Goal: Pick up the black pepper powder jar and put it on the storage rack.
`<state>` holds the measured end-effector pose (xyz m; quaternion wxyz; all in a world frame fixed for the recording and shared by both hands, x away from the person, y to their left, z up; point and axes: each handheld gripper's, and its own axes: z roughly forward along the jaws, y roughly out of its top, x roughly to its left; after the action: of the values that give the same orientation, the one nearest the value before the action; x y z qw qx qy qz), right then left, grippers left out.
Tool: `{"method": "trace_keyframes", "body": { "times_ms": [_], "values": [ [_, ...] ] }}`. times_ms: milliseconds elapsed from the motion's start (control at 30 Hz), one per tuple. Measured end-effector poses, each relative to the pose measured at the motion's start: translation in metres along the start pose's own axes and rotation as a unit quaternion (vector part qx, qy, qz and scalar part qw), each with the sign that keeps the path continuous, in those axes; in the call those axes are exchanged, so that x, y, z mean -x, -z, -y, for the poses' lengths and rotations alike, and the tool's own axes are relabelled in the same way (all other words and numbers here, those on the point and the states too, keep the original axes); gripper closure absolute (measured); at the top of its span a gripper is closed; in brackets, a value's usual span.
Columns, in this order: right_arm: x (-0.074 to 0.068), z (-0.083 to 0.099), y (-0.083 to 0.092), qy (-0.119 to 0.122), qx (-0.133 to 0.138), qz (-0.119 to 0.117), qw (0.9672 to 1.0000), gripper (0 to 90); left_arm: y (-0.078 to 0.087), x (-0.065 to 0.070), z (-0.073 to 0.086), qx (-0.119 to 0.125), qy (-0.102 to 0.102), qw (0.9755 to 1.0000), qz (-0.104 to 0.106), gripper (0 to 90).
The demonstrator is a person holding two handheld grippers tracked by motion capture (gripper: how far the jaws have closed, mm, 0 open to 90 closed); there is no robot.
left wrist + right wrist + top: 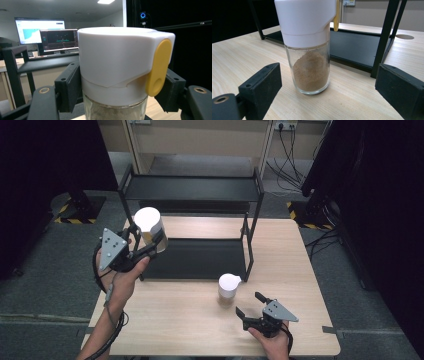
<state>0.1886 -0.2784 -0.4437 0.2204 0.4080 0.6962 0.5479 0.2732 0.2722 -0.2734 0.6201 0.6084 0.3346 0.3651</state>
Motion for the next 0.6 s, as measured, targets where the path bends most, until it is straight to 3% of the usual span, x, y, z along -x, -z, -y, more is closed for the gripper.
{"method": "trace_keyframes", "body": {
  "times_ms": [600],
  "values": [
    [0.0, 0.0, 0.0, -0.001, 0.0, 0.001, 1.0, 7.2, -0.016, -0.003, -0.016, 0.014, 0.0, 0.9997, -0.021, 30.4]
  ]
}}
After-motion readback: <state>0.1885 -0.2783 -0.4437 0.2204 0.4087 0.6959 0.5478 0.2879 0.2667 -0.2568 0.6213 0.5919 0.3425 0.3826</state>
